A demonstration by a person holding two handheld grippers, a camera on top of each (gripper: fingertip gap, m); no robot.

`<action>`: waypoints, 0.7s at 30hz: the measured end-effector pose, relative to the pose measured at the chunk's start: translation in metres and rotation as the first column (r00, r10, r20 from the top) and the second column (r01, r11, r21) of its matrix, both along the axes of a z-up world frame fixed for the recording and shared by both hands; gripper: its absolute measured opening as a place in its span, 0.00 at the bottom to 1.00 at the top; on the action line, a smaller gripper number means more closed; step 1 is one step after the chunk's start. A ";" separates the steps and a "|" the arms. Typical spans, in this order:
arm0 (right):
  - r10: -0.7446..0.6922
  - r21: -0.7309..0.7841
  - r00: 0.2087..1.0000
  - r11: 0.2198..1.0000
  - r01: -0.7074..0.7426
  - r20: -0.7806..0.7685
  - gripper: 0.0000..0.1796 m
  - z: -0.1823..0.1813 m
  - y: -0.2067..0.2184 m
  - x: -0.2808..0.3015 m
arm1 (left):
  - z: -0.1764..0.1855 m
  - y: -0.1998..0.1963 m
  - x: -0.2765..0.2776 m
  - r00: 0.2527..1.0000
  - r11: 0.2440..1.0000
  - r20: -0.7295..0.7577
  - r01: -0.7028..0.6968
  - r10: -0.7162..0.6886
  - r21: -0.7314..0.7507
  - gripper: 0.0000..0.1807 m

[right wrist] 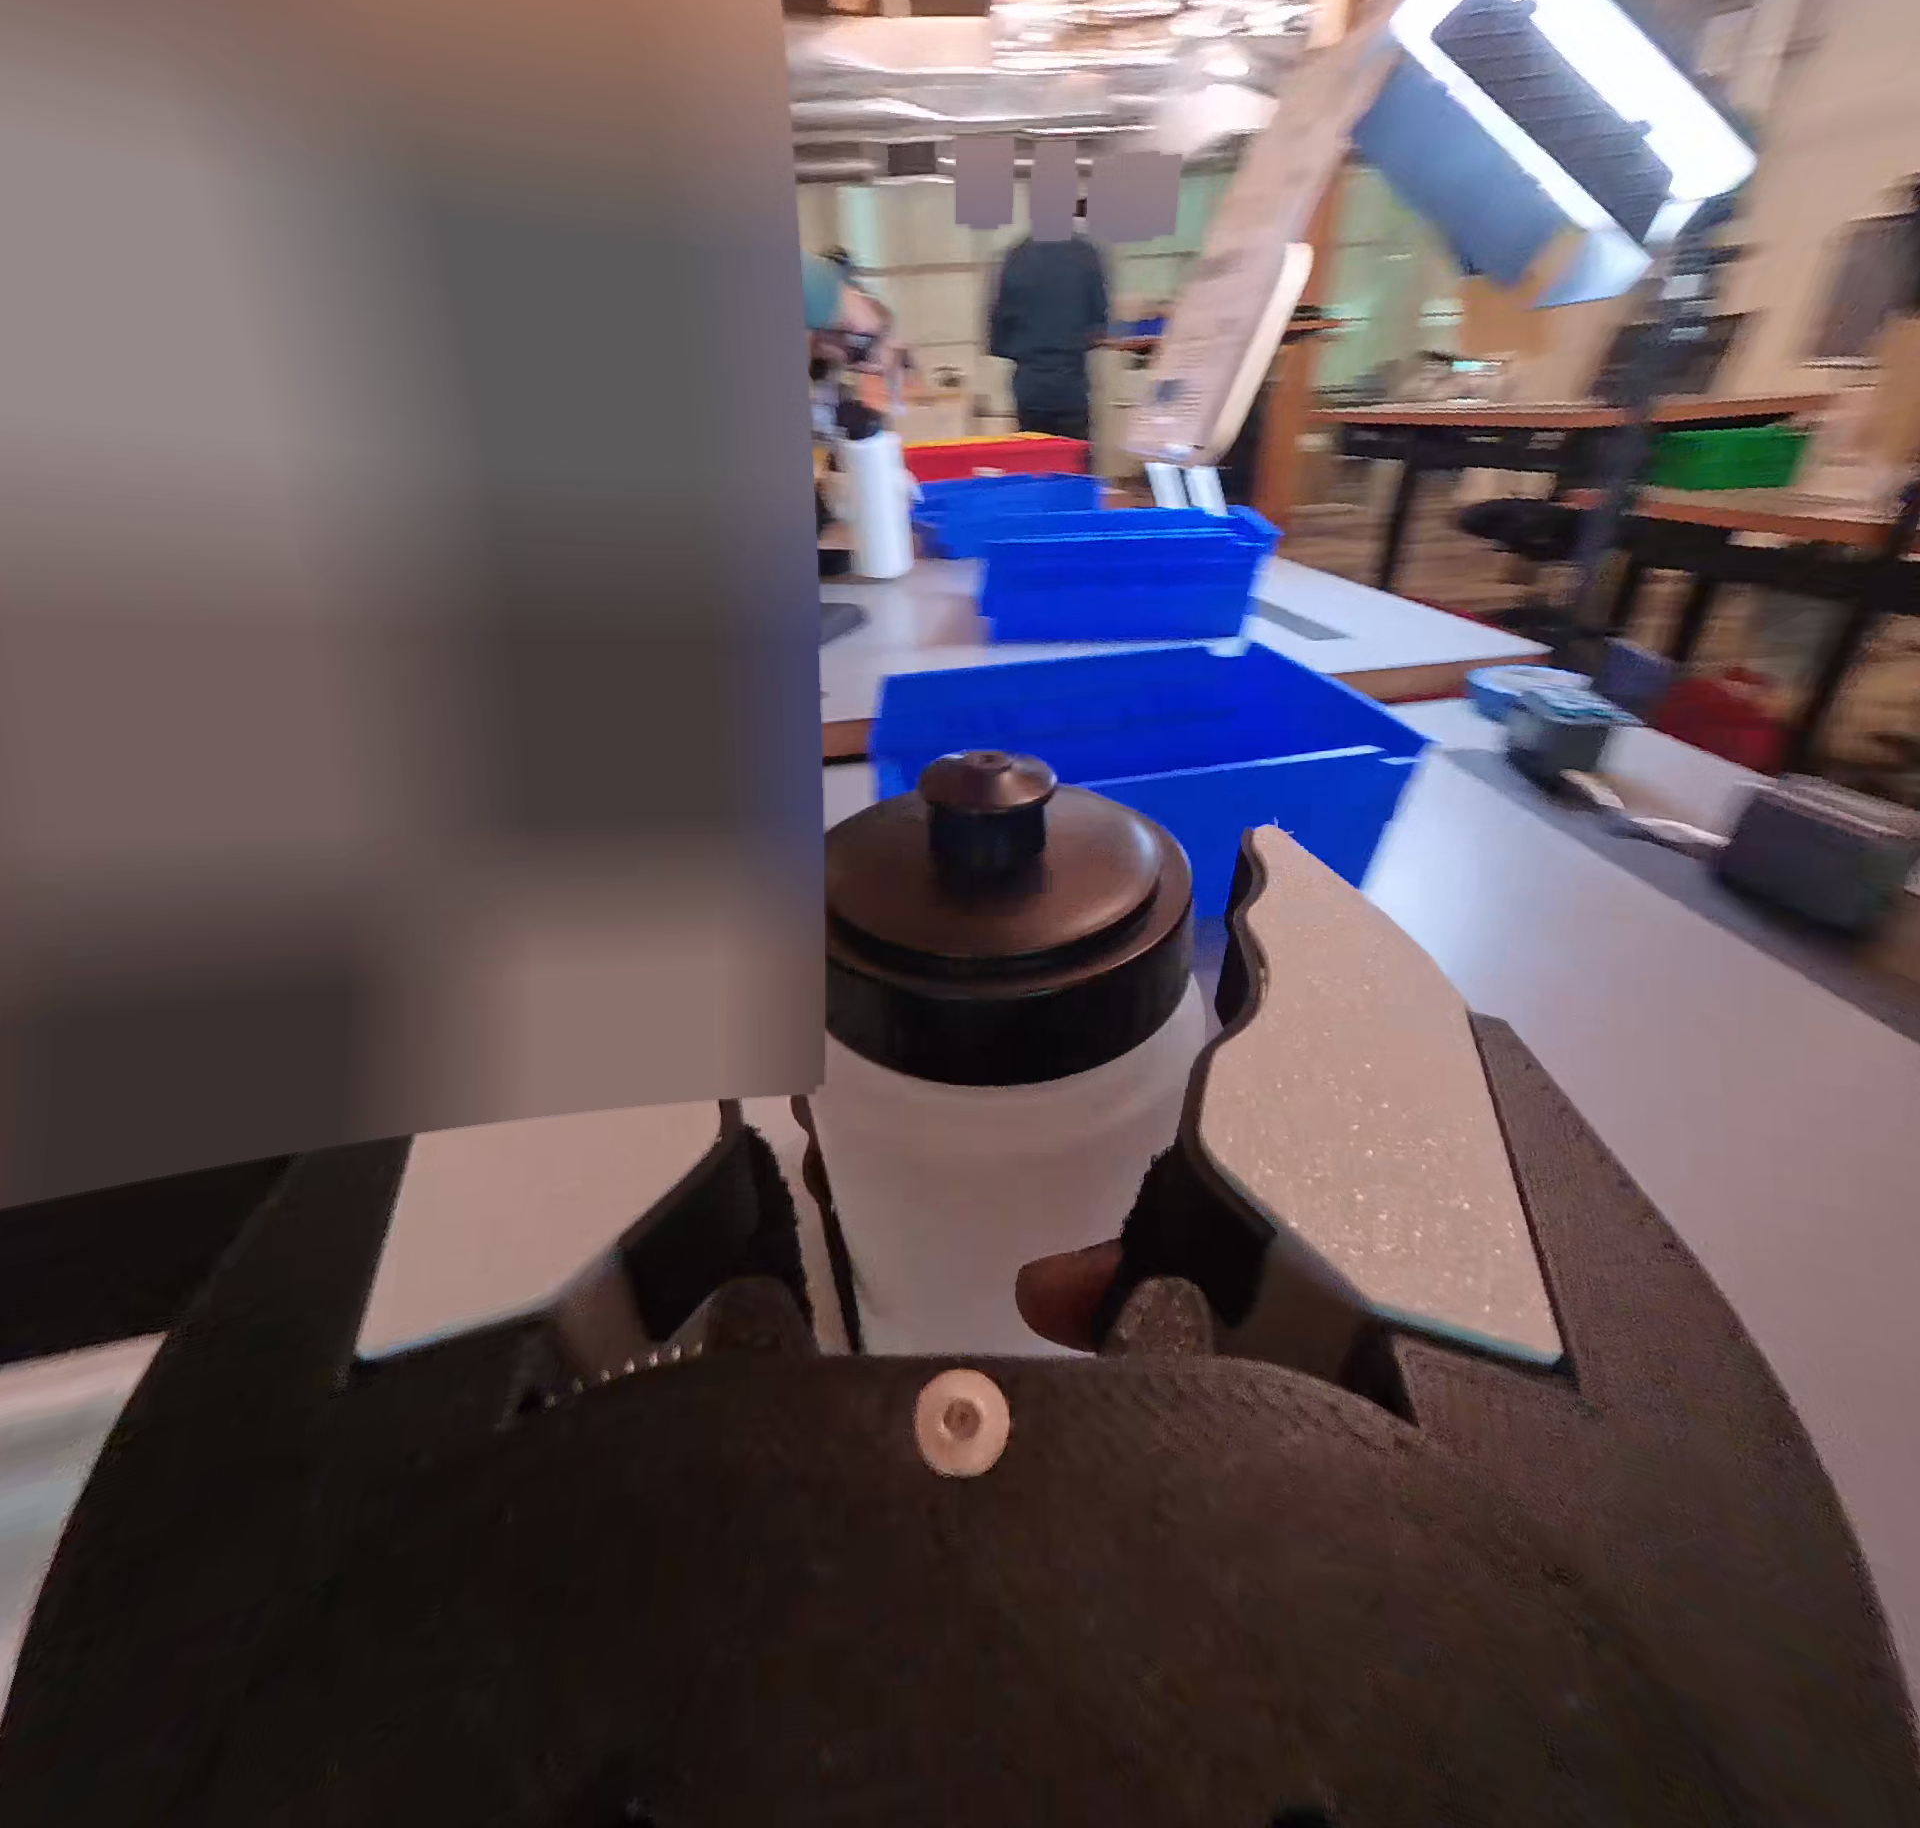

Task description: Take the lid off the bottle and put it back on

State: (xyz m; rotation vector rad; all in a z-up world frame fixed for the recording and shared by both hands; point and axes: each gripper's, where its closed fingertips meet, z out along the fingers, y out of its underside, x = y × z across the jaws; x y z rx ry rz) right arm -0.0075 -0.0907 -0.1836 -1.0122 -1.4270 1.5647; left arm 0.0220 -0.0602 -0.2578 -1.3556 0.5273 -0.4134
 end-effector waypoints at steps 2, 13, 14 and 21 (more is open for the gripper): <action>-0.123 0.055 0.992 0.991 0.123 -0.009 0.54 -0.001 0.000 -0.002 | 0.000 0.001 -0.001 1.000 1.000 0.000 -0.009 0.009 0.000 0.47; -0.003 0.127 0.994 0.992 -0.012 0.111 0.43 -0.011 -0.001 -0.008 | -0.001 -0.003 0.003 0.999 0.999 0.004 0.053 -0.053 -0.013 0.47; 0.055 0.133 0.992 0.989 -0.070 0.112 0.43 -0.011 -0.003 -0.006 | -0.001 -0.004 0.005 0.997 0.997 0.006 0.071 -0.071 -0.016 0.47; 0.409 0.161 0.912 0.902 -0.400 -0.022 0.43 0.032 -0.018 0.023 | -0.001 -0.008 0.006 0.987 0.987 0.040 0.157 -0.155 -0.047 0.46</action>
